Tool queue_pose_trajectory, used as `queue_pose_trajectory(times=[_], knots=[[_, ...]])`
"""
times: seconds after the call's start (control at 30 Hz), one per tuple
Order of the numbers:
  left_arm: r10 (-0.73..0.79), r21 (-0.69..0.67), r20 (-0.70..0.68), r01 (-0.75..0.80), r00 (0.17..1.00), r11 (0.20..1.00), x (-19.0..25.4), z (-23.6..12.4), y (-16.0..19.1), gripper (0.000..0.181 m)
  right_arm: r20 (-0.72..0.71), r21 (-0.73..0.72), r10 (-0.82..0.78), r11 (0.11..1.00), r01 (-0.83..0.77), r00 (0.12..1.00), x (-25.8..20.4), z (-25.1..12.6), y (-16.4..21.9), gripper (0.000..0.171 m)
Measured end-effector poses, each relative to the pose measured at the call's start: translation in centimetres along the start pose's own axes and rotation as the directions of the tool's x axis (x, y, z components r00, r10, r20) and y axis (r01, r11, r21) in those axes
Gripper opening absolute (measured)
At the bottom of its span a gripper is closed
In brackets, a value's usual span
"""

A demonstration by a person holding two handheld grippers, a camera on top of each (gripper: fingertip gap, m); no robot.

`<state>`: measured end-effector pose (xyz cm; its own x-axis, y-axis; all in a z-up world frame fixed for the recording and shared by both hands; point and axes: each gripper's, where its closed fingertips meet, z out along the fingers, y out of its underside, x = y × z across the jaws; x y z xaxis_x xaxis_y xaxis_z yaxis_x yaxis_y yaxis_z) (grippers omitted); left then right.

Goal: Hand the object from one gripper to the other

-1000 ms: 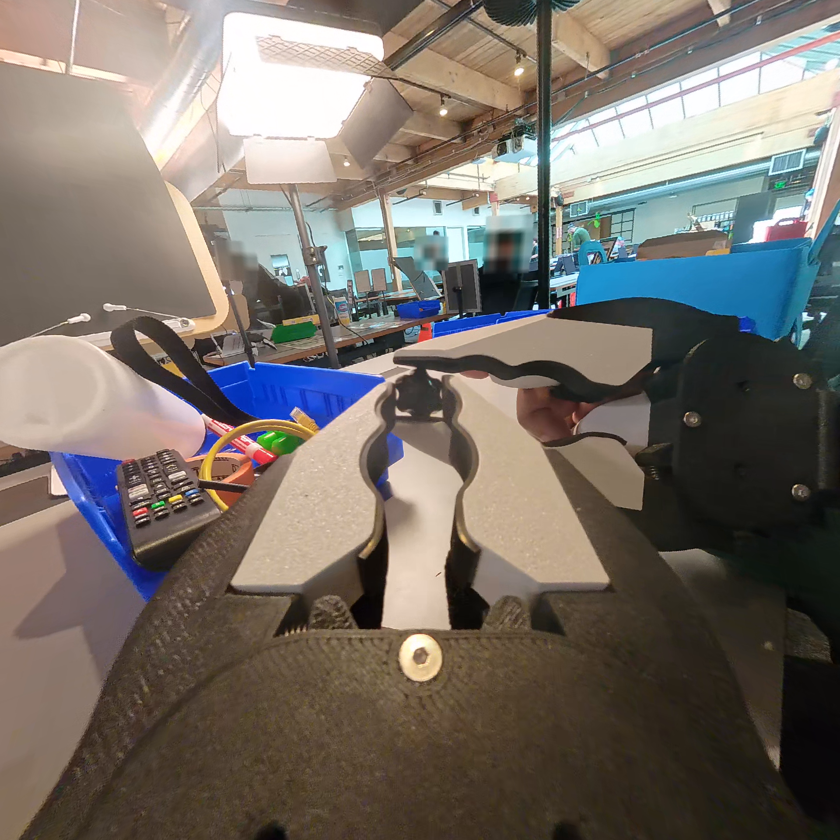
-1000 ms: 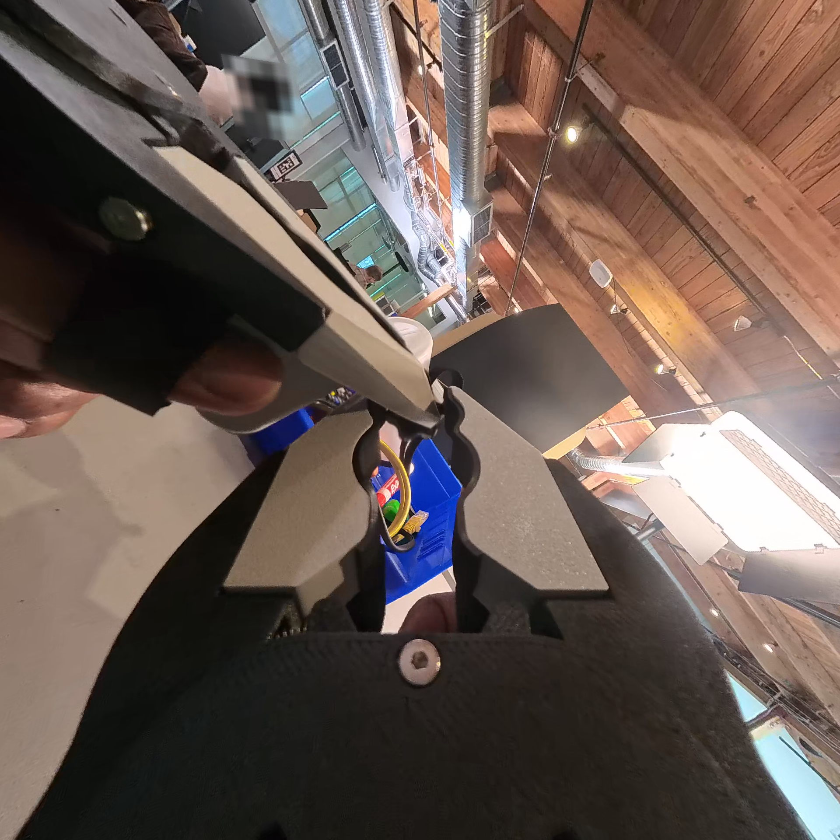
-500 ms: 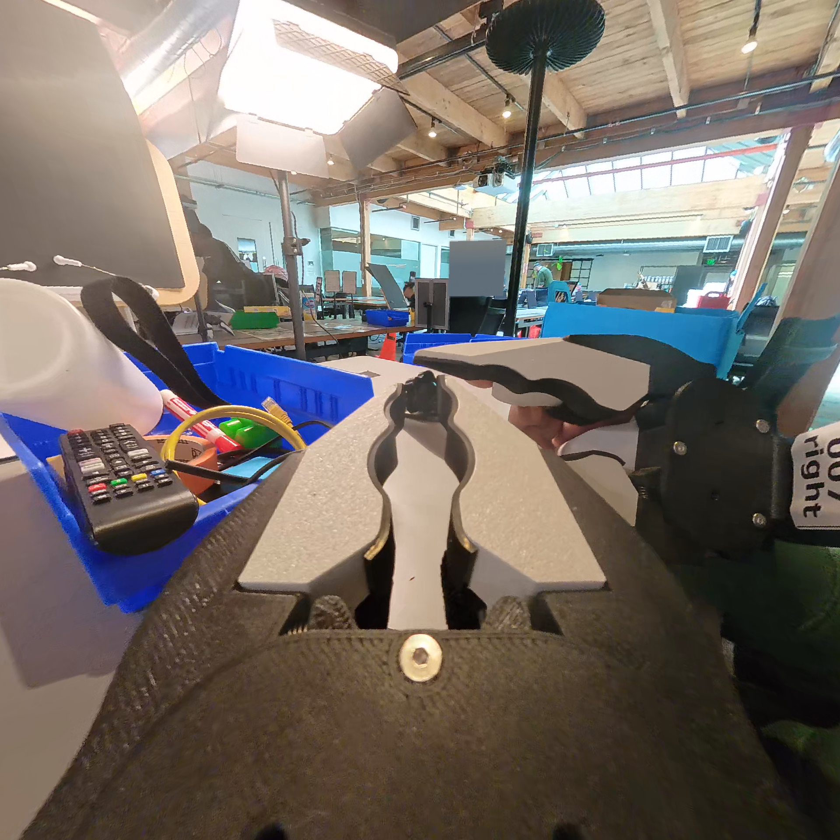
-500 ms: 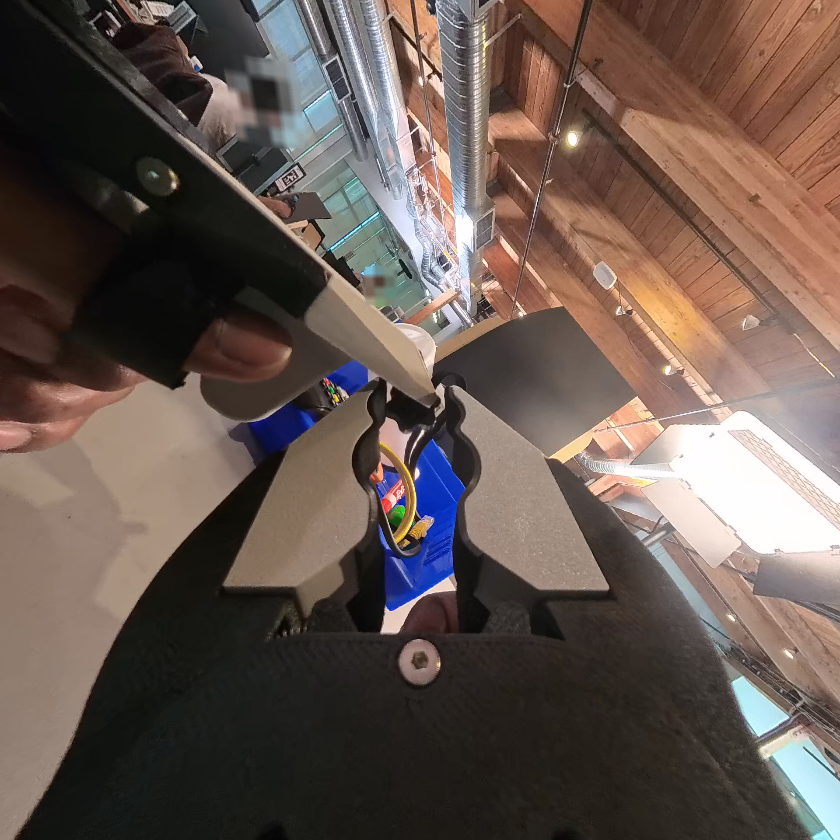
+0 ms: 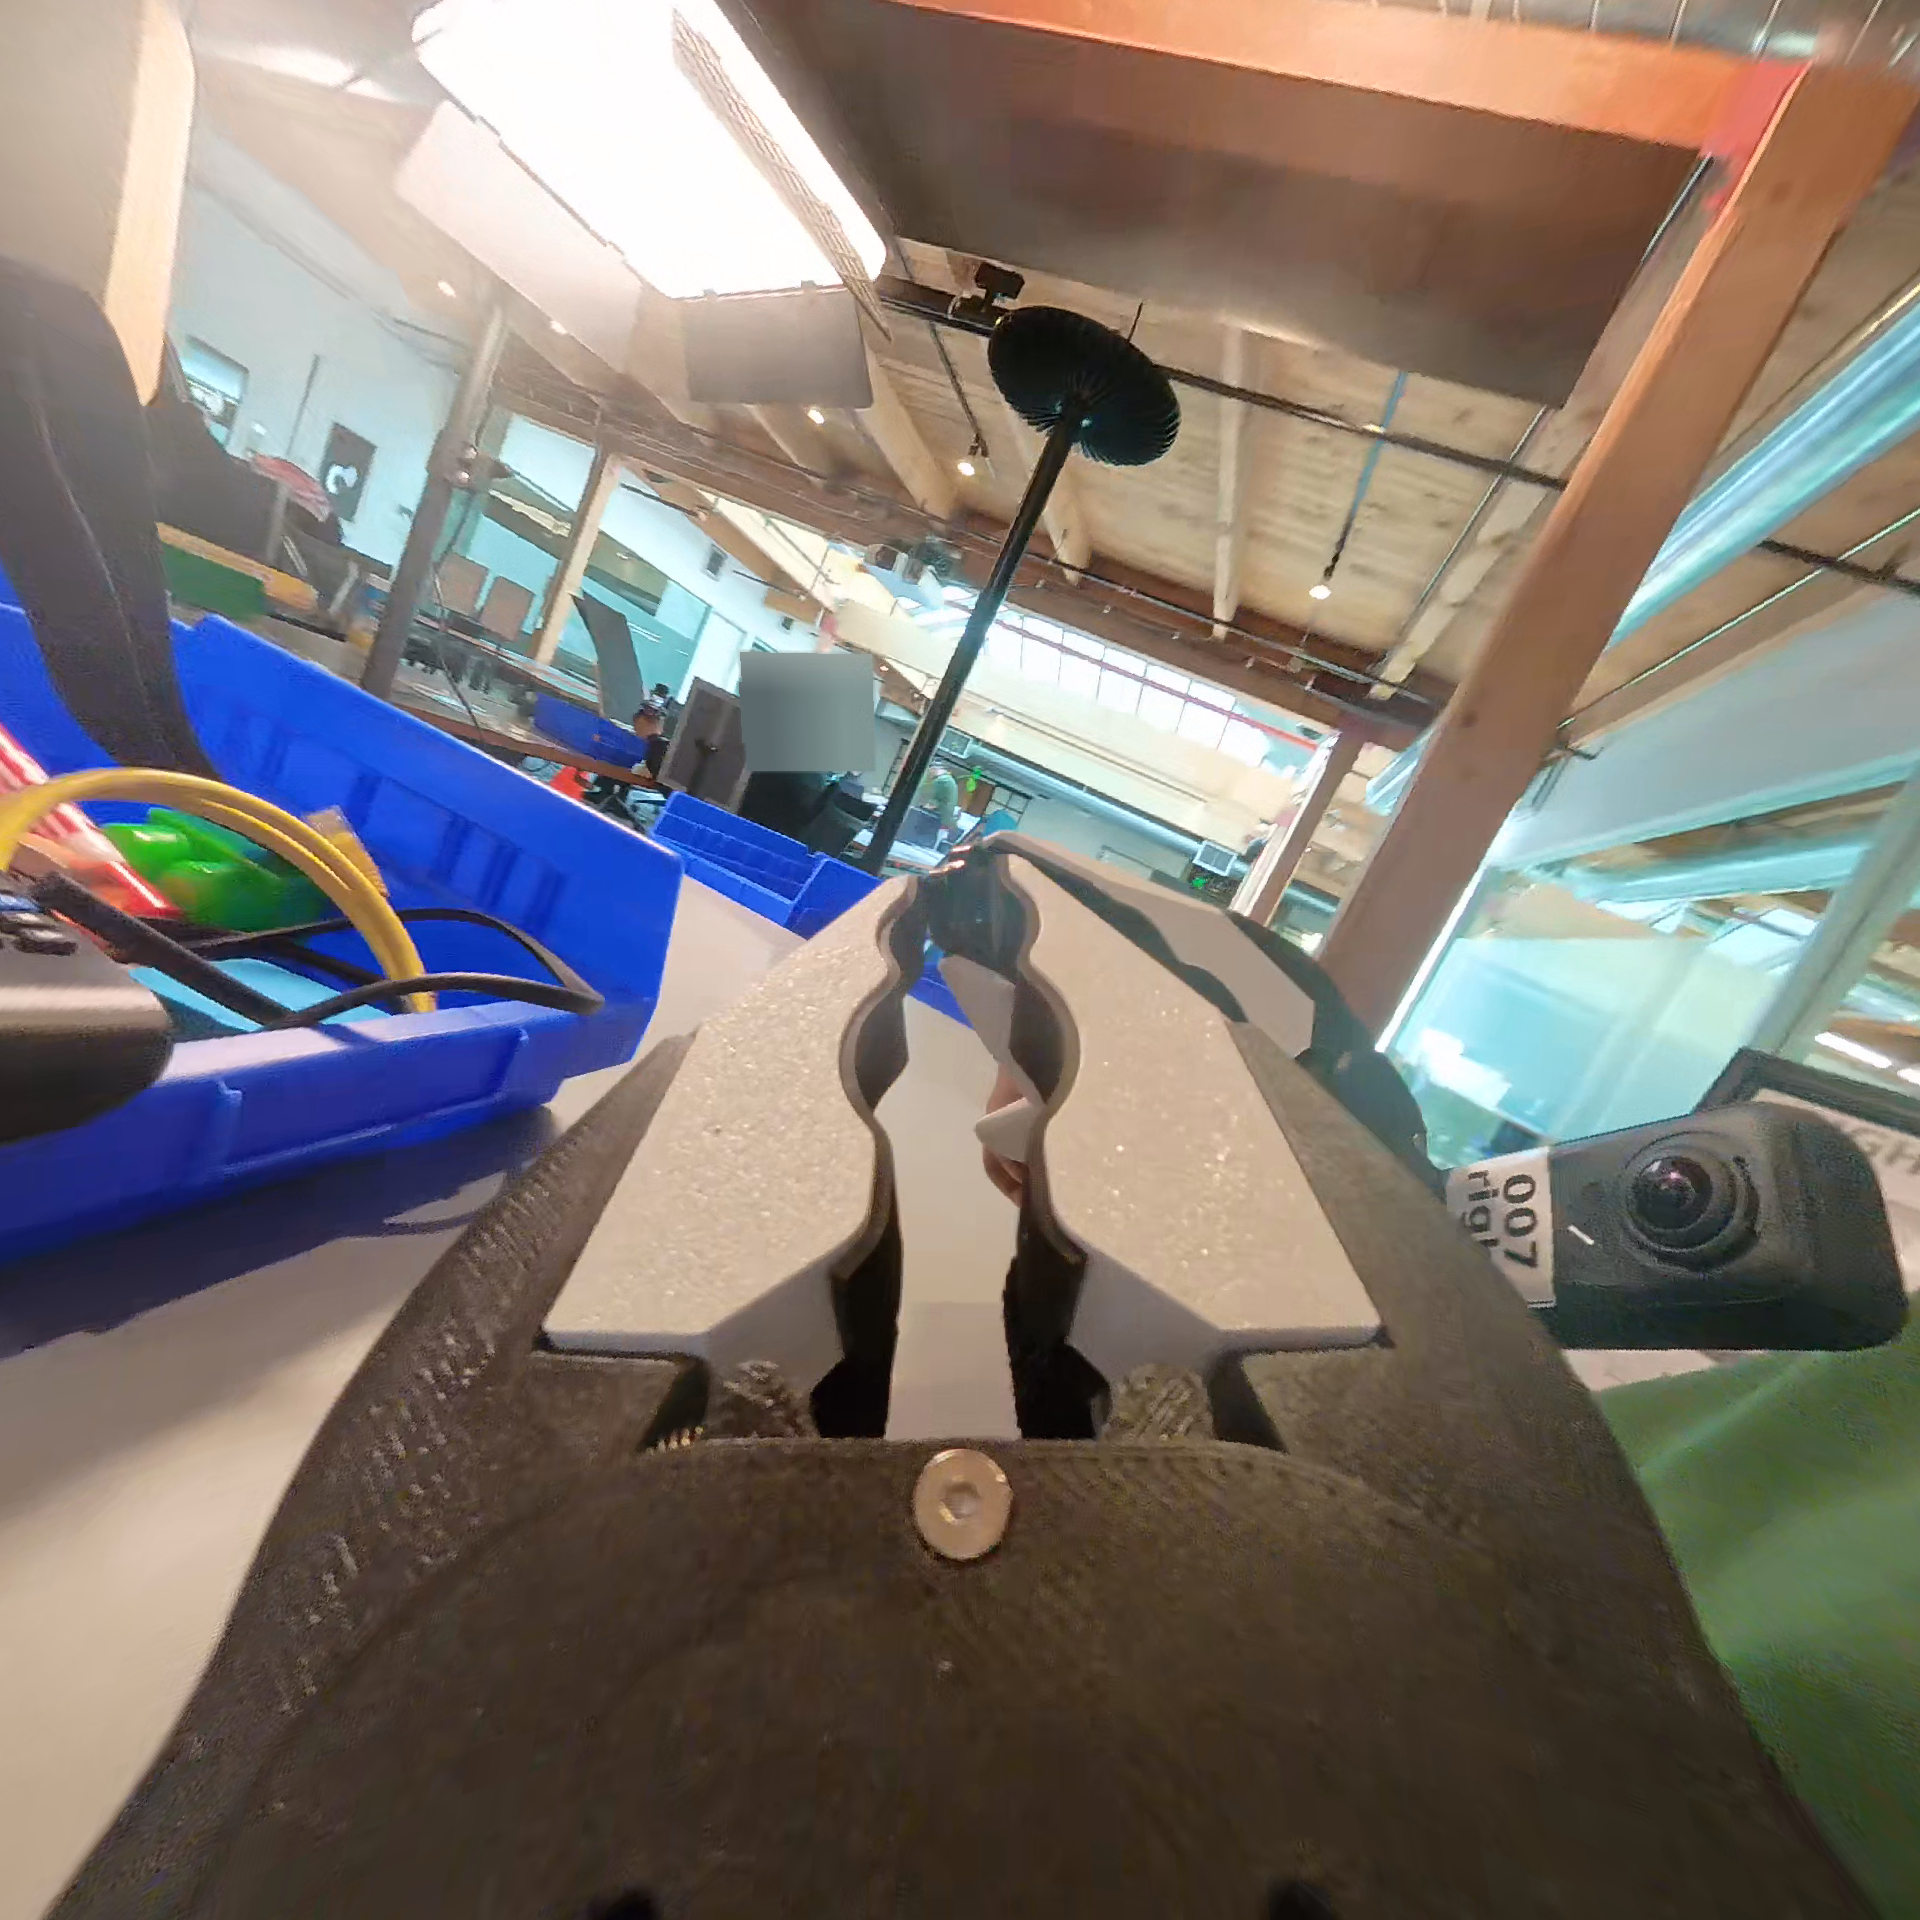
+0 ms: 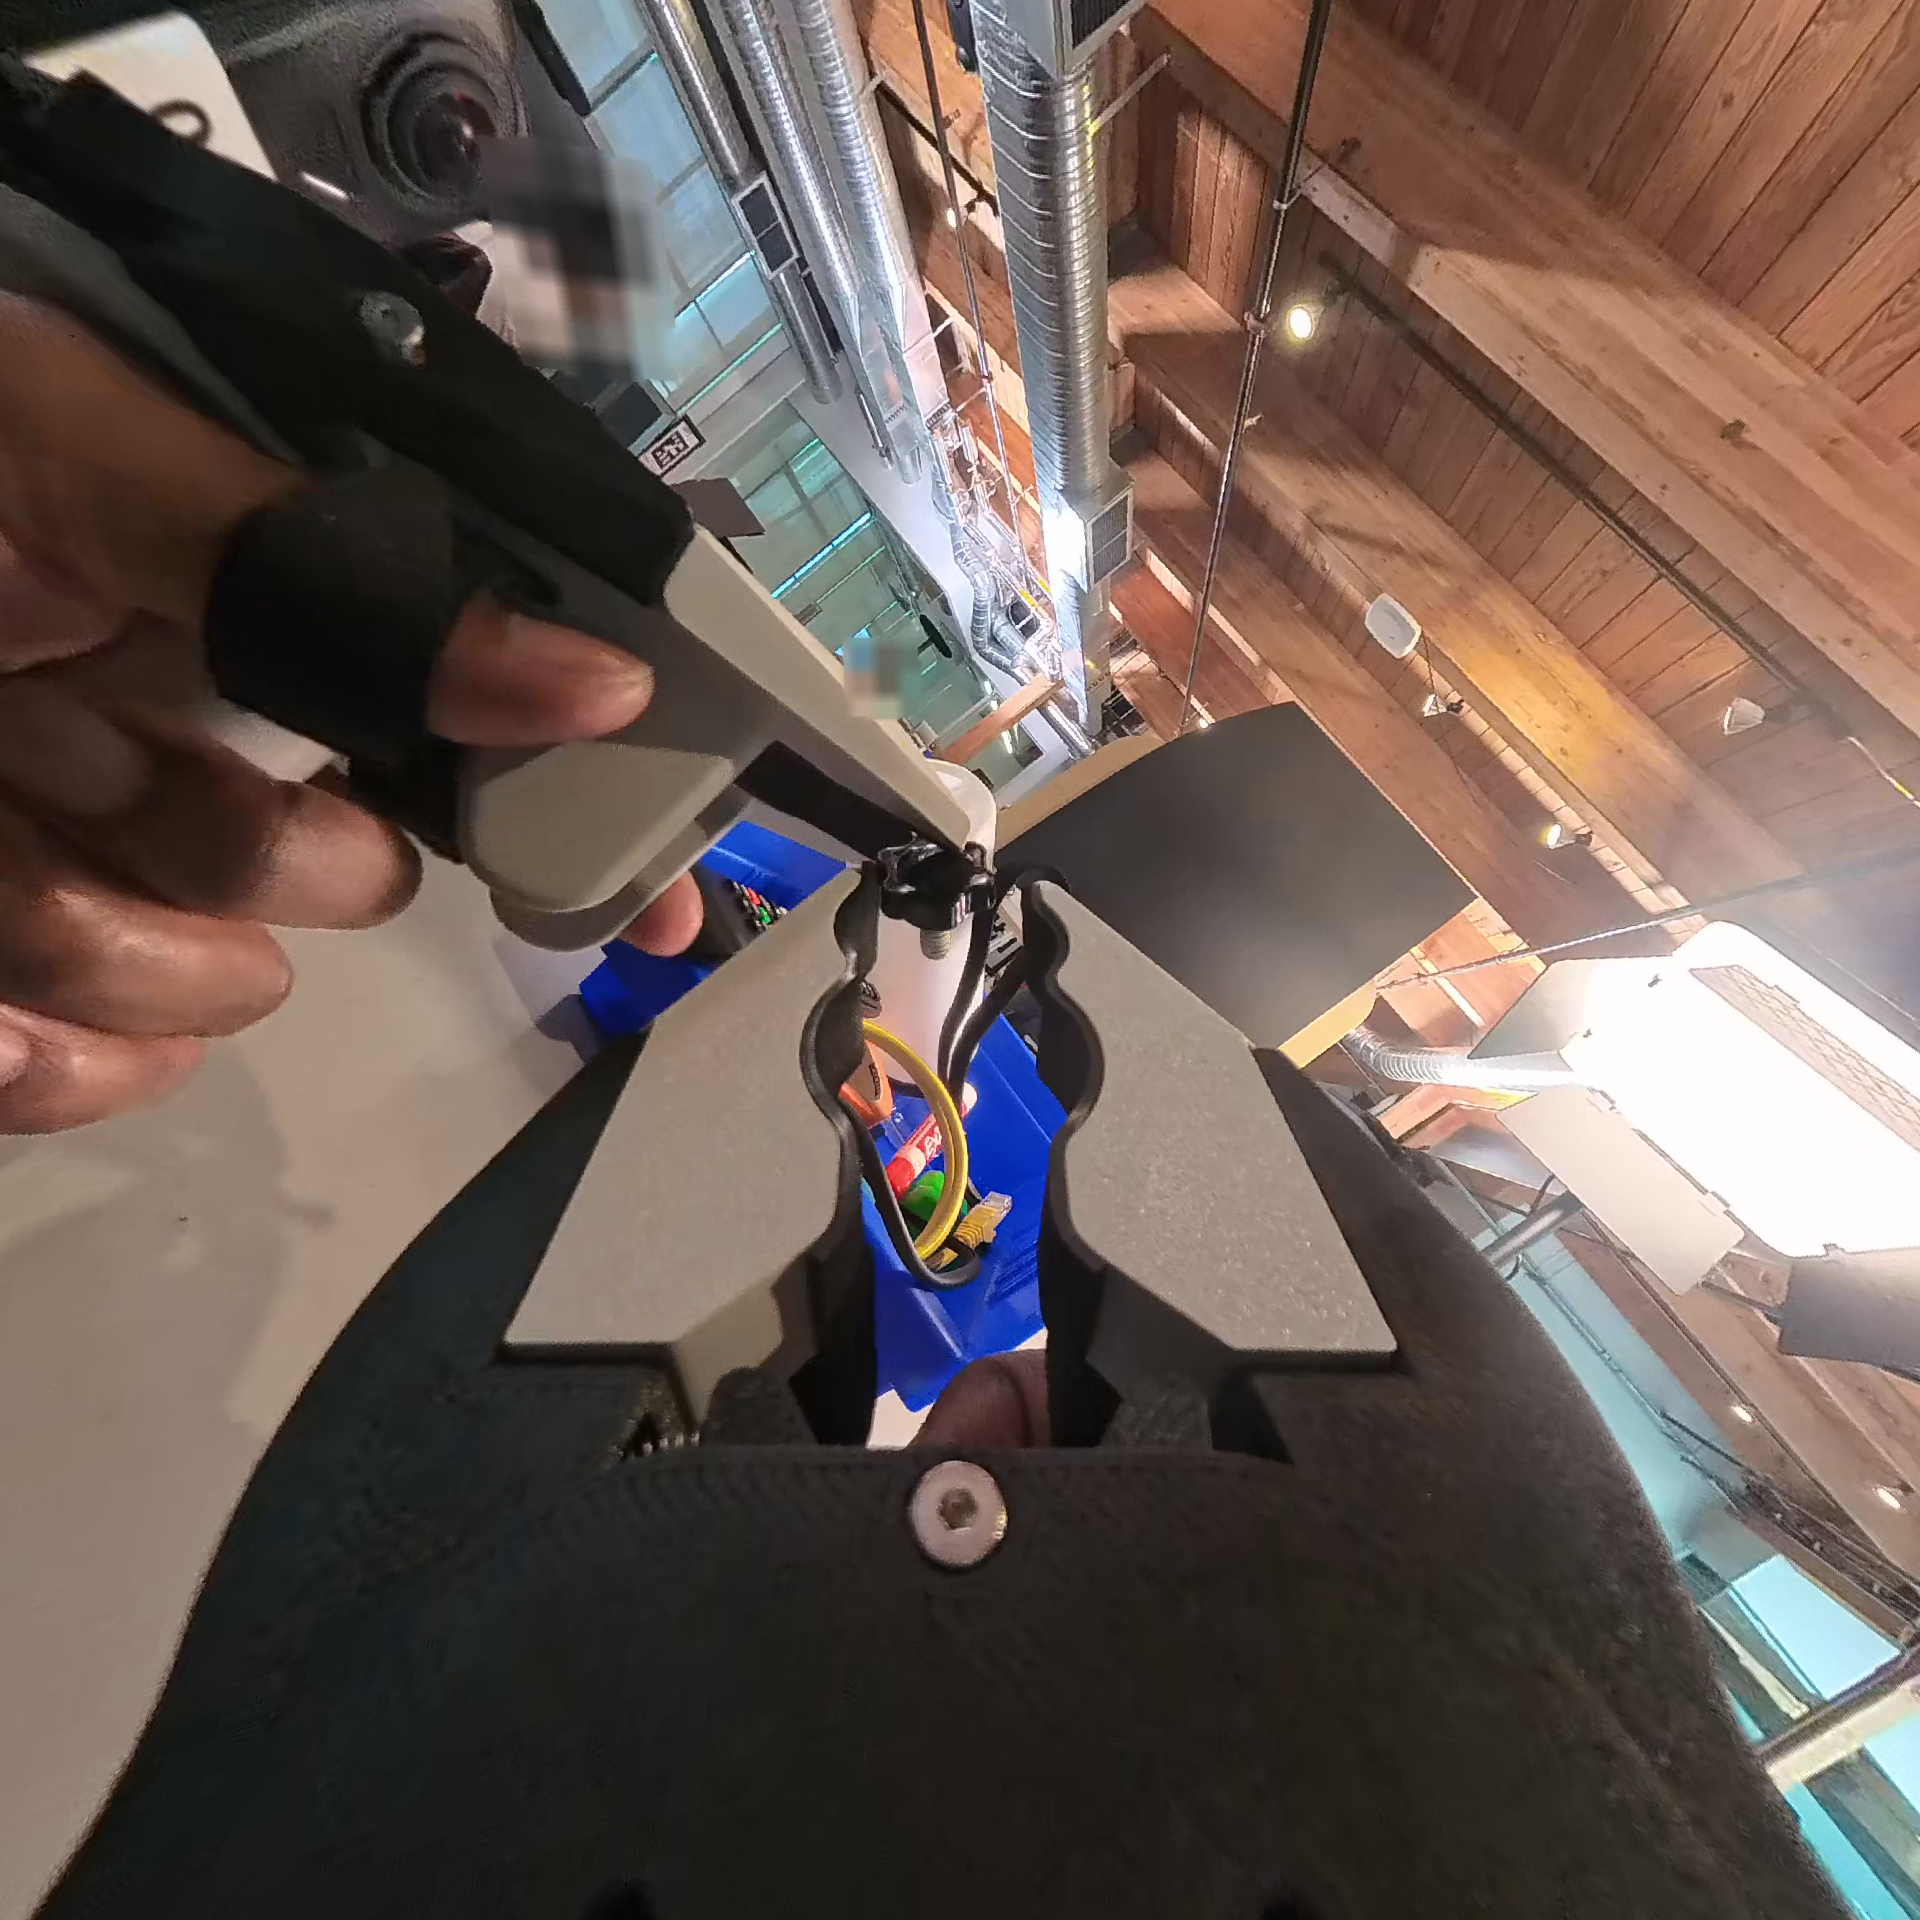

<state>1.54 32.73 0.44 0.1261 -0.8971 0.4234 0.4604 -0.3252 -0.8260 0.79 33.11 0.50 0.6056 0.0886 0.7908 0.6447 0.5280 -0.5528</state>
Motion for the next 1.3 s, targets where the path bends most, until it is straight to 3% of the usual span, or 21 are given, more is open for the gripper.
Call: queue_pose_trajectory(times=[0.93,1.07,1.3], knots=[[0.035,-0.004,0.024,-0.035,0.999,0.999,0.0,0.3,0.3,0.013,0.01,-0.013,-0.014,1.0,0.015,1.0,-0.3,0.0,0.3,0.023],[0.085,0.031,0.069,-0.087,0.994,0.996,-0.3,0.0,-0.5,0.02,0.009,-0.019,-0.015,1.0,0.015,1.0,-0.3,0.1,0.4,0.023],[0.304,-0.067,0.147,-0.298,0.941,0.952,-0.2,0.5,0.5,0.03,0.006,-0.025,-0.015,1.0,0.015,1.0,-0.2,0.1,0.5,0.023]])
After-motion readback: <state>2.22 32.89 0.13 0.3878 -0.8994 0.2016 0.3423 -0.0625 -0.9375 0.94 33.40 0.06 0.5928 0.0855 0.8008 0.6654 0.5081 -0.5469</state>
